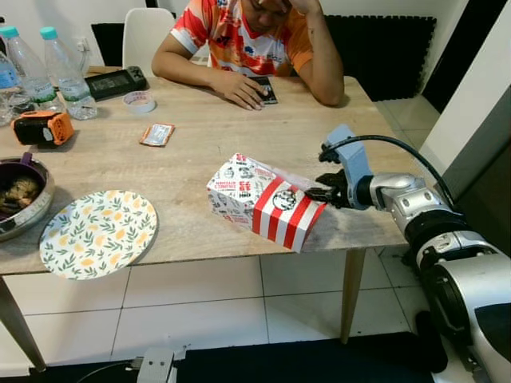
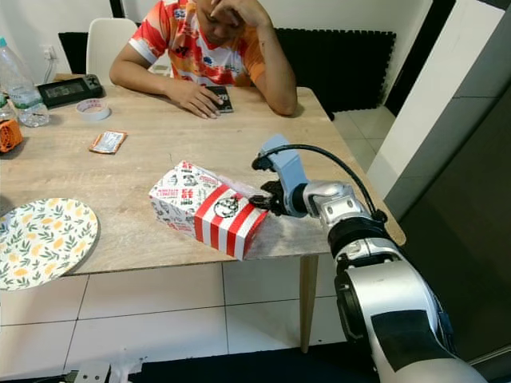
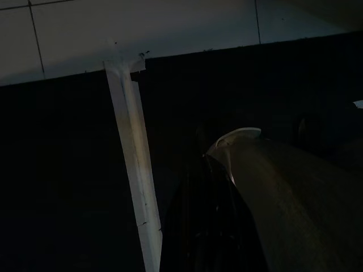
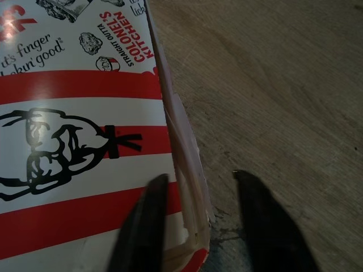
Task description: Restocking fridge
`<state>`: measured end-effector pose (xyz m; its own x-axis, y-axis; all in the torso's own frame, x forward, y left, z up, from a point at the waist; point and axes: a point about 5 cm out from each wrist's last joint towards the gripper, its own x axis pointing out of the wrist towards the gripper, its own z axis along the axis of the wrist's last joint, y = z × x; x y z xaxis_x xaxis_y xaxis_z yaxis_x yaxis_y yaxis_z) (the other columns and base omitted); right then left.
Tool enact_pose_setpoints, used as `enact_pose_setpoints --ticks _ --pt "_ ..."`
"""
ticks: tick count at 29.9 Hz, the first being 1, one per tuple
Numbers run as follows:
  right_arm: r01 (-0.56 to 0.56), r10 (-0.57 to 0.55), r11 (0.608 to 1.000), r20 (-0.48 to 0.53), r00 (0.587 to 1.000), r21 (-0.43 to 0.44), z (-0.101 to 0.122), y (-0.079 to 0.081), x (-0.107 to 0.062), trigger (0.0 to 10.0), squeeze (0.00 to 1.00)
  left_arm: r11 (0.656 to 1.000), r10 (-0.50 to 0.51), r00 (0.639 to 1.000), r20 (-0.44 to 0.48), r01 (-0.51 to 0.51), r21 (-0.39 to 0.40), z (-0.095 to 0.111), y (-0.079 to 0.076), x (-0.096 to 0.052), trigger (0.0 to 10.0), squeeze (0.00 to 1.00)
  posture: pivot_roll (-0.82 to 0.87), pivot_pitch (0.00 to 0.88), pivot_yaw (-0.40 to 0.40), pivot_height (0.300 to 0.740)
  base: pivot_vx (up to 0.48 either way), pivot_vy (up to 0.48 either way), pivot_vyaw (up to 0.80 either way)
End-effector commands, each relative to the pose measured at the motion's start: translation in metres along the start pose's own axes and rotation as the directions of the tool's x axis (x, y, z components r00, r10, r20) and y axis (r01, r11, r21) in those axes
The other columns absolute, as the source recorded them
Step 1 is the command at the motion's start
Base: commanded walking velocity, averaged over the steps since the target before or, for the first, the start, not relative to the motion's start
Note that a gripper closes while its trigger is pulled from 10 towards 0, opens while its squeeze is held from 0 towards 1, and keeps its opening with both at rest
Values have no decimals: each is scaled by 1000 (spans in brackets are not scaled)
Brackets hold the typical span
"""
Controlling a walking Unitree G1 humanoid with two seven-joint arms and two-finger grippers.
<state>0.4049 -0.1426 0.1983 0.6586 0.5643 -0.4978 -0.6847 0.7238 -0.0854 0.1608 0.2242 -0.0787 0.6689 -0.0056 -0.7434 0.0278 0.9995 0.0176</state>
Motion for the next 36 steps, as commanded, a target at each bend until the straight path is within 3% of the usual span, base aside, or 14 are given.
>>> enact_pose_setpoints --ticks 1,2,3,27,30,33,36 --pt "-4 4 1000 -11 1000 12 -4 2 2 3882 157 1000 -6 1000 -23 5 -14 -7 -4 -1 10000 0 74 123 -98 740 0 0 0" --pt "-2 3 1000 -4 1000 21 -3 2 2 196 98 1000 -5 1000 -21 5 -14 -6 -4 -1 10000 0 74 120 -97 740 0 0 0" --pt "-3 3 1000 0 1000 26 -2 2 2 0 31 1000 -5 1000 -18 5 -13 -6 -4 -1 10000 0 74 120 -97 740 0 0 0" --pt "-37 28 992 77 997 120 8 -8 -11 0 0 1000 -9 1000 -6 9 -8 -2 -5 0 10000 0 68 108 -88 740 0 0 0" --pt "-226 204 957 134 970 180 18 -3 -19 0 0 1000 -7 1000 -7 7 -11 -2 -3 0 10000 0 68 108 -88 740 0 0 0" --pt "-308 286 931 132 949 195 18 0 -22 0 0 1000 -9 1000 -9 9 -10 -2 -4 0 10000 0 51 113 -86 740 0 0 0" --pt "-440 425 872 114 898 215 13 8 -23 0 0 1000 -16 1000 -15 16 -6 -4 -5 -1 10000 0 45 116 -81 740 0 0 0"
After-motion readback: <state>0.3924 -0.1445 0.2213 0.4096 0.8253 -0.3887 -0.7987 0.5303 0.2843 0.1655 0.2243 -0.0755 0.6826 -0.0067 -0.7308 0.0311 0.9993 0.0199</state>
